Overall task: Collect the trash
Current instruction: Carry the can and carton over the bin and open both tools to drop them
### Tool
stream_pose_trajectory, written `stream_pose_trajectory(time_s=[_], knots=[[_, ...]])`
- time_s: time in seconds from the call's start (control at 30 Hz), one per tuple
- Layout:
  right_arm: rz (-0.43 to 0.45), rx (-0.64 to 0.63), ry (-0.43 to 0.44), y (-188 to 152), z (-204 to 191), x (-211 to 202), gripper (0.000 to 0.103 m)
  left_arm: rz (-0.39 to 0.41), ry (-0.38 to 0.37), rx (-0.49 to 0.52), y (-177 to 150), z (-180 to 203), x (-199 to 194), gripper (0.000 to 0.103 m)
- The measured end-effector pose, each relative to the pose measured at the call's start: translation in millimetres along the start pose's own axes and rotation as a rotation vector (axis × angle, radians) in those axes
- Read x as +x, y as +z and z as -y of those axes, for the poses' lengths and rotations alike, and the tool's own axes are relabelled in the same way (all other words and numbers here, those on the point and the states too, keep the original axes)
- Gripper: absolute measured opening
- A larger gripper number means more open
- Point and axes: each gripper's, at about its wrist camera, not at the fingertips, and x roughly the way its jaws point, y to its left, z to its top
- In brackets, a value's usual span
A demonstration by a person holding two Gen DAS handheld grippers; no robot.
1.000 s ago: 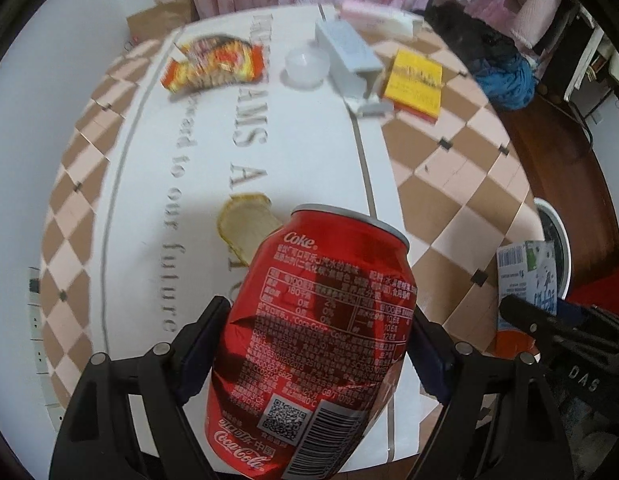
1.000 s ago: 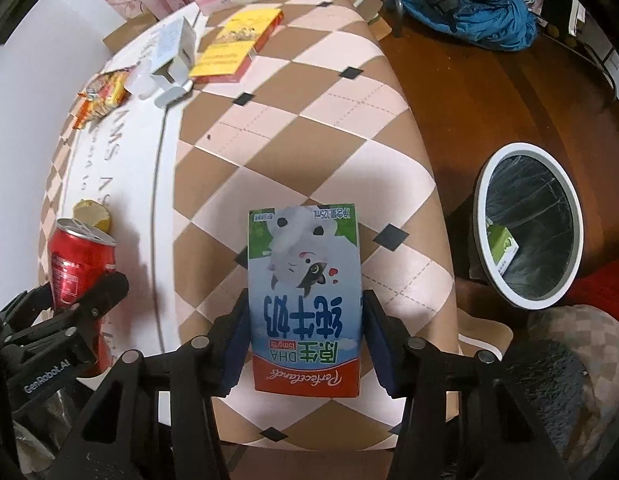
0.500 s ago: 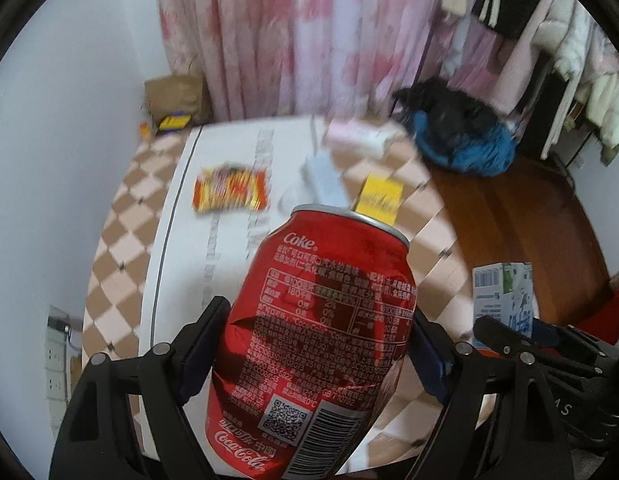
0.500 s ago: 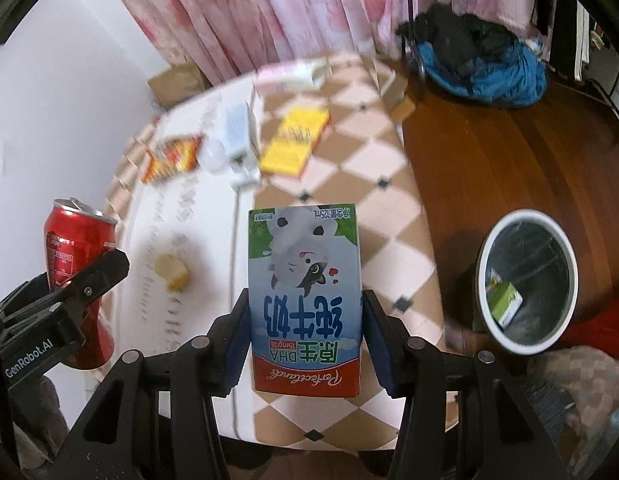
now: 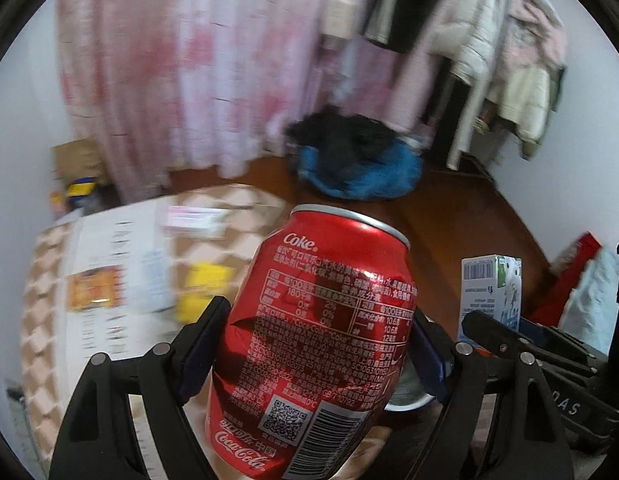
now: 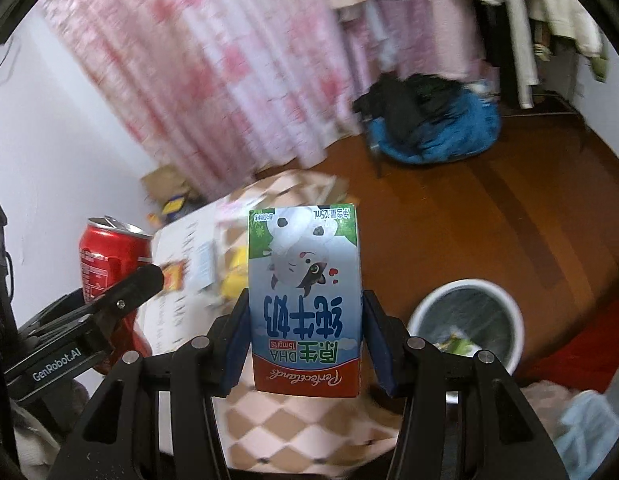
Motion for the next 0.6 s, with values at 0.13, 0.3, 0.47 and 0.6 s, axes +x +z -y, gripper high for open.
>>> stream_pose_trajectory(time_s=[0.13, 0.3, 0.47, 0.6], knots=[[0.001, 0.075, -0.089, 3.7, 68.2, -0.6, 0.054, -0.096, -0.123, 0.017, 6.5, 55.1, 52.4, 0.082], [-0.08, 0.202, -0.182, -13.2, 164.2, 32.2, 0.054, -0.272, -0.225, 0.006, -5.2, 102.5, 140.6, 0.082], [-0.191, 0.331, -0.219, -45.8, 239.8, 82.0, 0.054, -0.493, -0.333, -0.099, -31.8, 116.6, 230.8, 0.082], [-0.256, 0.425, -0.225, -67.1, 282.2, 115.7, 0.054, -0.601, -0.347, -0.161, -49.3, 118.3, 276.0, 0.083]])
